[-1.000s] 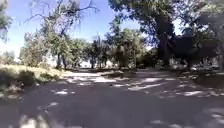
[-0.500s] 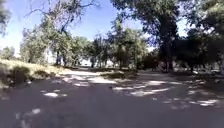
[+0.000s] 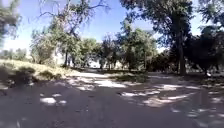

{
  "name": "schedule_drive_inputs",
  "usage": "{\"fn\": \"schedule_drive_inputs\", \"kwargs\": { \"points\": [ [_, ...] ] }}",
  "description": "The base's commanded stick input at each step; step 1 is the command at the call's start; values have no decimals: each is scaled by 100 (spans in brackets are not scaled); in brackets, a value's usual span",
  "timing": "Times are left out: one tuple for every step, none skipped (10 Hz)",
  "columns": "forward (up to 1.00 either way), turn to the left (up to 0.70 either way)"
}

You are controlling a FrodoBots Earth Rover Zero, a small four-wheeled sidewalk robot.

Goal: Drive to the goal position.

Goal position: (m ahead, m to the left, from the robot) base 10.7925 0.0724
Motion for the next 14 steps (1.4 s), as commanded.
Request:
{"fn": "schedule_drive_inputs", "kwargs": {
  "points": [
    [85,12],
    [85,0],
    [85,0],
    [85,0],
    [85,0],
    [85,0],
    [85,0],
    [85,0],
    [85,0],
    [85,0],
    [85,0],
    [85,0],
    [85,0],
    [85,0]
  ]
}}
